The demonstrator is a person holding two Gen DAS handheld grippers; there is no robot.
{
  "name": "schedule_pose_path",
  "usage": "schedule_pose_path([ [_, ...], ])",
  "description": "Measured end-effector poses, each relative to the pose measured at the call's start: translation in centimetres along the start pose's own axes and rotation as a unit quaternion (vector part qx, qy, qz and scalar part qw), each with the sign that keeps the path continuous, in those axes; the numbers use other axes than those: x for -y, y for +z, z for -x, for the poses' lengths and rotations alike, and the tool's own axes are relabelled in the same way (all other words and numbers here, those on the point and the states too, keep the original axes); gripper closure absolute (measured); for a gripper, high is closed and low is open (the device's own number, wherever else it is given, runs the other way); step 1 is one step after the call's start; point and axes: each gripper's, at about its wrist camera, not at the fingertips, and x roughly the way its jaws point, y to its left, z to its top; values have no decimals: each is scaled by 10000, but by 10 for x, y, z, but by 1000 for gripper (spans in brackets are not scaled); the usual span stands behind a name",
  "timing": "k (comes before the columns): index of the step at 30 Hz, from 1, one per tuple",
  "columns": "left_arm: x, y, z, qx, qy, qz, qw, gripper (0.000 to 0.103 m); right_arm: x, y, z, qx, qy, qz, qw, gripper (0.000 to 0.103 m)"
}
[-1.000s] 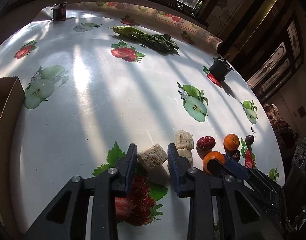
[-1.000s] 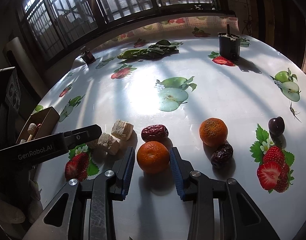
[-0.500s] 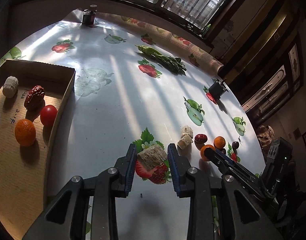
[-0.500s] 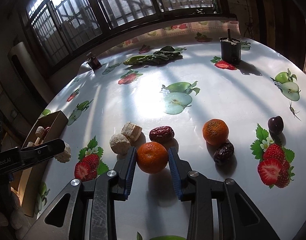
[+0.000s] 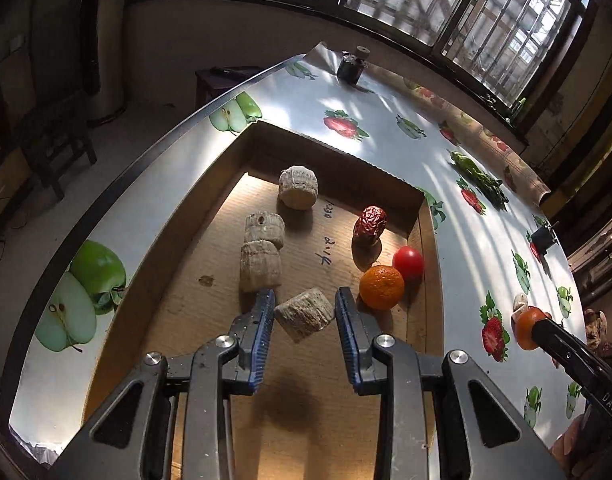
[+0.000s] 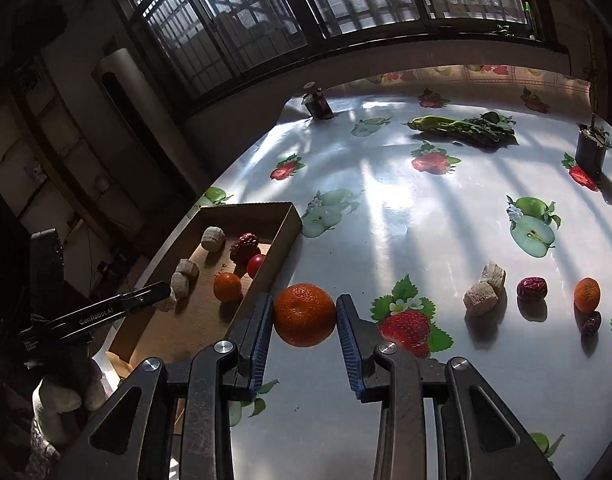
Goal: Organize fruits
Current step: 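Lower the pastry into the box with the left gripper while the right gripper releases the orange there, then move both open grippers back to the remaining pastries and fruit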
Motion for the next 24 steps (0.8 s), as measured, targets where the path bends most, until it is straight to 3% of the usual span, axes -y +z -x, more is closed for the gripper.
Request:
schedule_pose_path([
  [4,-21,4,-18,-240,120,163,9995,72,-52,-7,-59,-540,140,370,9978,68],
  [8,-24,5,-25,-251,178,142,9994,72,-81,-19,-103,-784,-101,761,9940,67],
  [12,-20,4,-22,-214,160,118,9996,72,-92,-24,-119,-816,-288,960,9916,67],
  [15,-19,2,-12,-79,151,109,9998,71,-92,-26,-108,-711,-263,979,9923,67],
  [18,-9,-6,12,259,310,0,9992,54,-85,-29,-79,-426,-300,837,9951,67],
  [20,3,-12,29,507,380,-123,9979,35,-77,-34,-55,-193,-314,680,9970,67],
  [22,14,-18,44,715,407,-179,9964,25,-65,-40,-34,2,-410,513,9978,66],
  [24,27,-22,56,879,319,-235,9953,24,-52,-46,-17,163,-515,308,9981,66],
])
